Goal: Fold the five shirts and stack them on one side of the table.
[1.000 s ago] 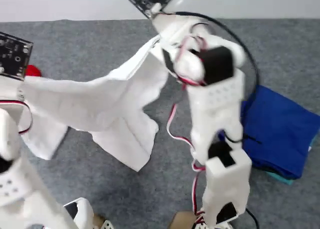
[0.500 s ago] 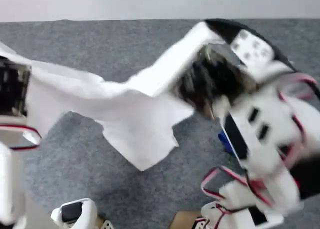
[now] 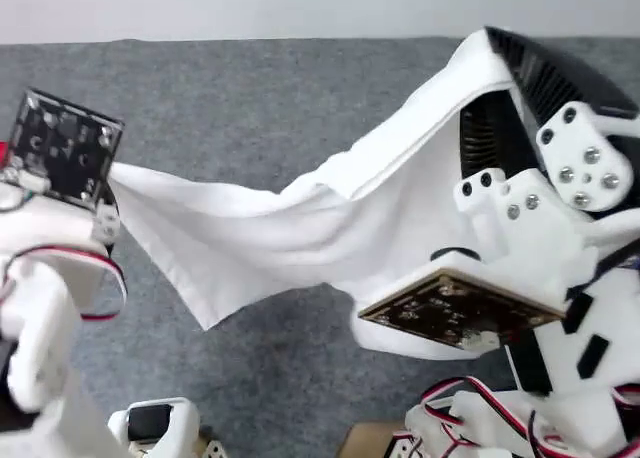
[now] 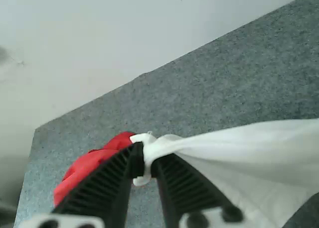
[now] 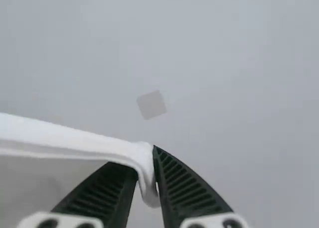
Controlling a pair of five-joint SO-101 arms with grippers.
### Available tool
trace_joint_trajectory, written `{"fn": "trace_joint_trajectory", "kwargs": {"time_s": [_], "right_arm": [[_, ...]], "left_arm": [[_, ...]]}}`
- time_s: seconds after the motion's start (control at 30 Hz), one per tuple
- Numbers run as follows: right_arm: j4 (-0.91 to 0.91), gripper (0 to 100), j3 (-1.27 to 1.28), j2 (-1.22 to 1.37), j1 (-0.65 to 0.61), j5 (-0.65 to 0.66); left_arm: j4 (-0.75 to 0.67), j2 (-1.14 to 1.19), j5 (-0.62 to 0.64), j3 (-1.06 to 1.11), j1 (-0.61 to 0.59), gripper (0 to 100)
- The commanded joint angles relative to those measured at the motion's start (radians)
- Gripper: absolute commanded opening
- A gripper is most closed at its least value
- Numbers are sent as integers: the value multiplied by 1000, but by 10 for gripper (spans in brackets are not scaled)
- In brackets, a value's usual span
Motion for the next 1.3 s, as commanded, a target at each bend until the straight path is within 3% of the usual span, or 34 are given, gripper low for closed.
{"fn": "trace_joint_trajectory", "kwargs": {"time_s": [0.0, 0.17, 0.33, 0.53, 0.73, 1.03, 1.27], "right_arm": [[-35, 9, -17, -45, 48, 43], [-39, 9, -14, -108, 150, 44], [-41, 9, -14, -174, 260, 44], [-41, 9, -14, -236, 275, 44], [65, 9, -11, -206, 272, 31], [156, 9, -11, 18, 269, -114], [157, 9, -12, 257, 154, -203]], "left_arm": [[18, -71, 9, 5, 3, 6], [17, -210, 6, -1, 2, 6], [17, -342, -86, 2, -2, 6], [6, -457, -176, 1, -43, 6], [-31, -474, -180, 13, -138, 6], [-35, -474, -183, 328, -137, 6], [-272, -474, -183, 725, -137, 6]]}}
